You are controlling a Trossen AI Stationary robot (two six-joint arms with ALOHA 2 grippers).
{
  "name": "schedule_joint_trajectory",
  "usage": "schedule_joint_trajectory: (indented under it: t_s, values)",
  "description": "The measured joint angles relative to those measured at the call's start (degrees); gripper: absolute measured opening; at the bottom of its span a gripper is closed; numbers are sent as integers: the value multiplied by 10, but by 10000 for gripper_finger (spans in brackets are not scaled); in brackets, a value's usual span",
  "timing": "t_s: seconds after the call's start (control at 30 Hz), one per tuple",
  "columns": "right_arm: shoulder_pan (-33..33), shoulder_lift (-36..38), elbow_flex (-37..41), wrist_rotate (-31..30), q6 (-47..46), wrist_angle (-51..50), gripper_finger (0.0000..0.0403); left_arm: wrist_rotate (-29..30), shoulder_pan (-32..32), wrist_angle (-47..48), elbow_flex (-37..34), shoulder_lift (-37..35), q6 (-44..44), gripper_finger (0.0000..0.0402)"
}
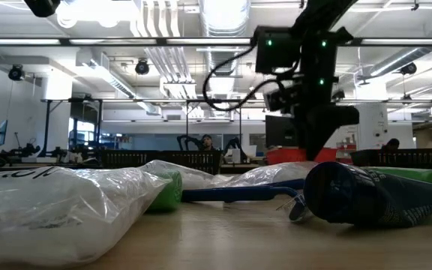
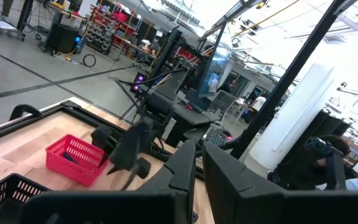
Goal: Pick & Place Travel size toiletries
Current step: Adjust the red bin, then put the blue razor into the red bin
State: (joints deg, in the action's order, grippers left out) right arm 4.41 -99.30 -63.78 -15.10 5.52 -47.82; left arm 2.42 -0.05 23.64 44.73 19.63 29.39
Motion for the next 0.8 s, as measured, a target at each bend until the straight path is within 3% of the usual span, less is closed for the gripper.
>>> schedule_joint_trajectory:
  t_s: [0.27,0.4,0.6,0.8]
  values:
    - [-54,26,-42,3,-24,-11,259,0,0,0,0,0,0,35]
    - [-99,28,-65,54,-53,-15,288,0,0,0,0,0,0,35]
    - [-190,8,-82,102,-53,-8,301,0,0,0,0,0,0,35]
    - [-249,-24,-82,113,-75,23,279,0,0,0,0,0,0,35]
